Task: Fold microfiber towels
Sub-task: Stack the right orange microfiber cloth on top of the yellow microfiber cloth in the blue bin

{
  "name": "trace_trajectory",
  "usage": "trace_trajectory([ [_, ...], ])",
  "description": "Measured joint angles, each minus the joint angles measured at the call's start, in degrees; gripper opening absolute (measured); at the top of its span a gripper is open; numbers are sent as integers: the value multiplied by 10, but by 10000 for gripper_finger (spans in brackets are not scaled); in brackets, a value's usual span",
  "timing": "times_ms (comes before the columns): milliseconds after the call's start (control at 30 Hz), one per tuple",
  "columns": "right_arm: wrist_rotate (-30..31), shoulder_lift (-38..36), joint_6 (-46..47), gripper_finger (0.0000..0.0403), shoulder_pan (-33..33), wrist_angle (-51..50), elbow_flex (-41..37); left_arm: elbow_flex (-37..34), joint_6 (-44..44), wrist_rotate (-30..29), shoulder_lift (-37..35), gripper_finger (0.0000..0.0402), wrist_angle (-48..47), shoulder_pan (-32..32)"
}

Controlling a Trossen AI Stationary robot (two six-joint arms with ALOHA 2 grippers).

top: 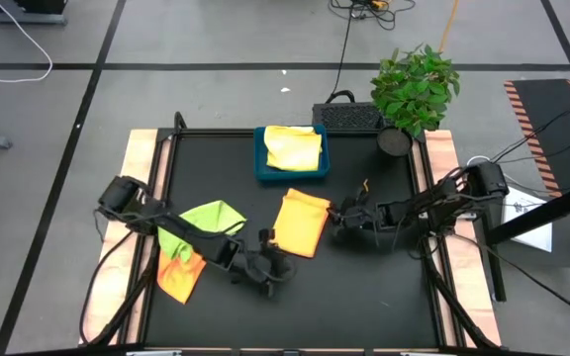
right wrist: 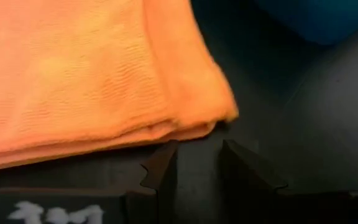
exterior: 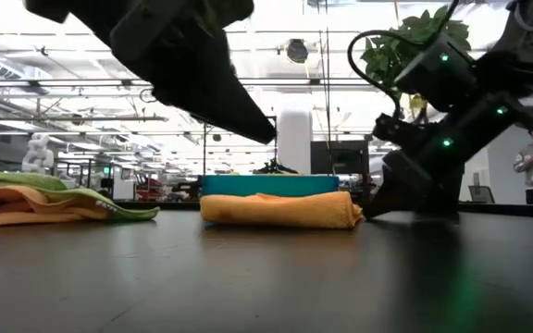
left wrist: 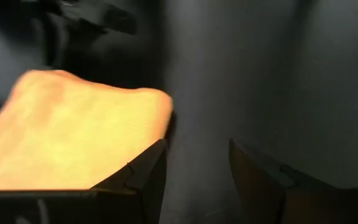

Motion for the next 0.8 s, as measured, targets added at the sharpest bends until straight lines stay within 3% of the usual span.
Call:
trace_trajectory([
  [333,-5,-1,46,123,84,20,-14,0,-97,-100,-24,172,-156,-28],
  [467,-31,0,1,123,117,89,-15,0,-35,-93,4,172,-172,-35],
  [633,-28,0,-47,123,147,176,-15,1,73,-160,19,172,-197,-34],
  [800,-65,0,-85,123,168,230,-15,-1,169,-167,34,172,-158,-23],
])
